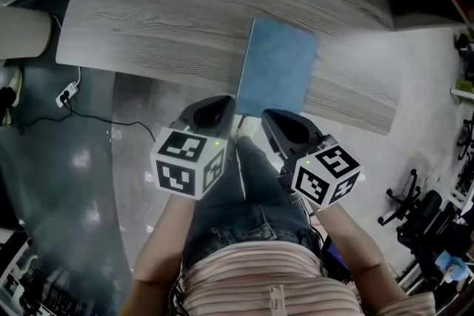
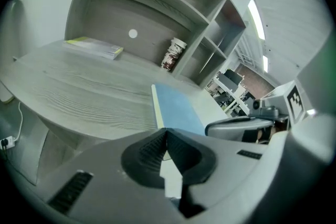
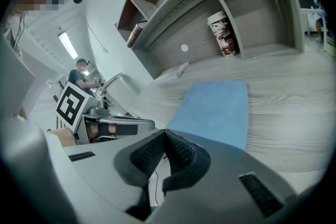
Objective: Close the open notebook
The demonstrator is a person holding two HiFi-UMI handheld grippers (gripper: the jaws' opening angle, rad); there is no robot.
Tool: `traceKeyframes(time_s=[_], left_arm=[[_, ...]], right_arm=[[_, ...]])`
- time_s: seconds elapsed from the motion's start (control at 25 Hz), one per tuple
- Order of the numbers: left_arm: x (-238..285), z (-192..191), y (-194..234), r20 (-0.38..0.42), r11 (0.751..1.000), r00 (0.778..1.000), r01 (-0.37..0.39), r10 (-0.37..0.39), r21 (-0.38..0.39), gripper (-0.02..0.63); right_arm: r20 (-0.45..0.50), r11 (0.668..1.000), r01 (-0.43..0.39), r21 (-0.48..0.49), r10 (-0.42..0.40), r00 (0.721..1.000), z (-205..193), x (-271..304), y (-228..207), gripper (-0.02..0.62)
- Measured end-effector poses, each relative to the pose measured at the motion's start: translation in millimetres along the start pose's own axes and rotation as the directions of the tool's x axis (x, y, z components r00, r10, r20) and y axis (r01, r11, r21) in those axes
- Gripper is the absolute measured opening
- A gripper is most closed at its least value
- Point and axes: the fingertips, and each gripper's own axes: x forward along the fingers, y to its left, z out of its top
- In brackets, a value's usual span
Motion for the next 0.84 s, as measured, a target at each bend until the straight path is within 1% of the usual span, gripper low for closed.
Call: traceKeyframes(time_s=[0.36,0.56,0.84], left_arm=[[0,7,-24,-0.005,0.998,0.999,0.036,-0.036,0.051,0.012],[-4,15,-38,0.0,0.995,0.998,0.055,-0.055,0.089,0.012],[-10,31,-62,0.024,0.991,0.997,0.077,-0.08,0.112,0.012]], right_arm=[[0.084,0.998,0.051,0.022,-0.052,0.995,8,-23,-10,0.008],[0.138,0.996,0.081,0.036,-0.085,0.987,16,-39,-14,0.008],[0.187,0.988,0.124,0.087,-0.138,0.973,21,-70,-29,0.008]])
